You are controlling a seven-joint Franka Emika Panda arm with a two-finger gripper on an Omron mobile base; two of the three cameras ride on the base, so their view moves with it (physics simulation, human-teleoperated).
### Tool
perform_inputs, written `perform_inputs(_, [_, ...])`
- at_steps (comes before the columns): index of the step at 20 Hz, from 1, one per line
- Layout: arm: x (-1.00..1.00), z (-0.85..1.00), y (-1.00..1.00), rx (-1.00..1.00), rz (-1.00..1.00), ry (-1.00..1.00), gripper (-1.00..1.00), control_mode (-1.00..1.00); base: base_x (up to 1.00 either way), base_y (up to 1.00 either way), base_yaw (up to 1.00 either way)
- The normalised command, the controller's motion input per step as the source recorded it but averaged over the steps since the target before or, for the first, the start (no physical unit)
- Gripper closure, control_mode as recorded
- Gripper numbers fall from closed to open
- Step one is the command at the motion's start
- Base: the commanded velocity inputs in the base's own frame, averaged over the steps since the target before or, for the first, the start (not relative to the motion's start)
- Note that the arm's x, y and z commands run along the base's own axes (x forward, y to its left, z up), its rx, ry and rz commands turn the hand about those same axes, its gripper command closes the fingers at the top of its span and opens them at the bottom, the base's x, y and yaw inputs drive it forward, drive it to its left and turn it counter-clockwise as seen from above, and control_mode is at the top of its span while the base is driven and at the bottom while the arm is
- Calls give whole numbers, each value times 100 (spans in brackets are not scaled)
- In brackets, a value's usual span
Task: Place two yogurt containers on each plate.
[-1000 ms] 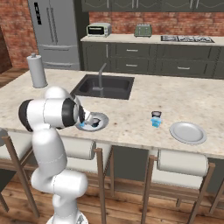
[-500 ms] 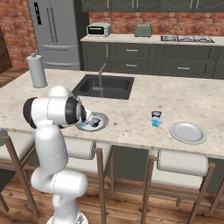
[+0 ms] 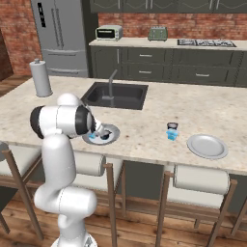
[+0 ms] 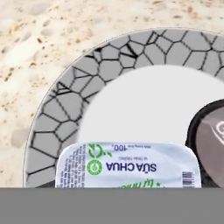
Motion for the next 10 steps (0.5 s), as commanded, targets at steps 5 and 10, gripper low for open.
perform_inputs(5, [12,-11,1,0,0,11,-100,-100,0,0,0])
perform_inputs(10, [3,-6,0,0,0,12,-100,-100,0,0,0])
